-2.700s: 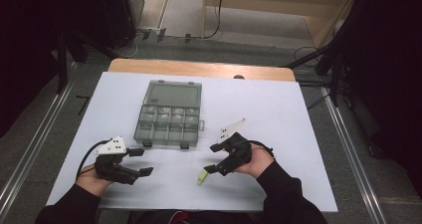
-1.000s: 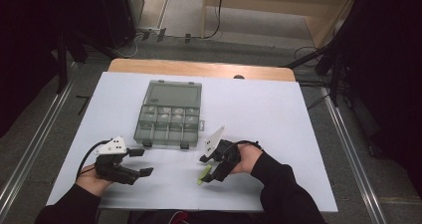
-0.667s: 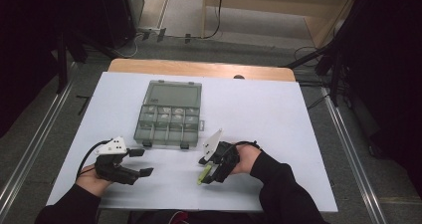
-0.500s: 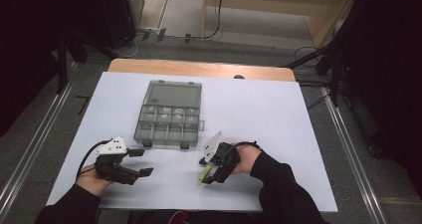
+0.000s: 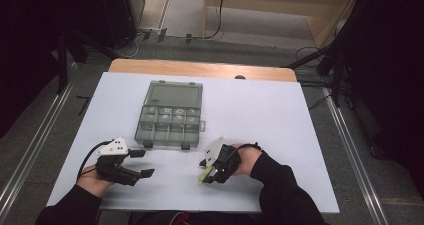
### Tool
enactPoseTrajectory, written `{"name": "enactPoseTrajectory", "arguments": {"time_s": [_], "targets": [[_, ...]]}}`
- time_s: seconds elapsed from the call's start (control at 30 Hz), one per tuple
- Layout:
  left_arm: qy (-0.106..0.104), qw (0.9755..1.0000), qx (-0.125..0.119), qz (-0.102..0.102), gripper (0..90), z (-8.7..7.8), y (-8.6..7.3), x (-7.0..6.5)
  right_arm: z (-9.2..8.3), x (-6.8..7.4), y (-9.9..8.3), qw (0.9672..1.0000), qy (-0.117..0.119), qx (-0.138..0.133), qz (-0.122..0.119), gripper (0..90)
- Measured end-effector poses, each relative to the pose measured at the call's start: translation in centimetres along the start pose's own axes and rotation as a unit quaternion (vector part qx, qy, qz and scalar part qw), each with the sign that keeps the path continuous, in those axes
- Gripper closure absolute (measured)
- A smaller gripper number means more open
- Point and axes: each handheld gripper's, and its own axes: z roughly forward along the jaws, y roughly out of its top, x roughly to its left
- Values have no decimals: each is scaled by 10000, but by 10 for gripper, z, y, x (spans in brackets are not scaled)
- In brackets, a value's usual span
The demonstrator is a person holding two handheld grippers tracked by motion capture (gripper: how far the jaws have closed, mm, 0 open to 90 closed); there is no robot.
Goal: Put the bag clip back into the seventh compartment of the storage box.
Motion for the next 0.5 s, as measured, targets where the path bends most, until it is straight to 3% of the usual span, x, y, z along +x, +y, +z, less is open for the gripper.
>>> {"name": "enactPoseTrajectory", "arguments": {"time_s": [0.23, 0.4, 0.5], "targets": [[-2, 10000, -12, -6, 223, 0, 0, 0, -1, 3, -2, 9998, 132, -91, -76, 621], [-6, 10000, -2, 3, 223, -1, 0, 0, -1, 3, -2, 9998, 155, -101, 105, 756], [-9, 10000, -10, -6, 223, -1, 0, 0, -1, 4, 0, 9997, 150, -49, 202, 788]]}}
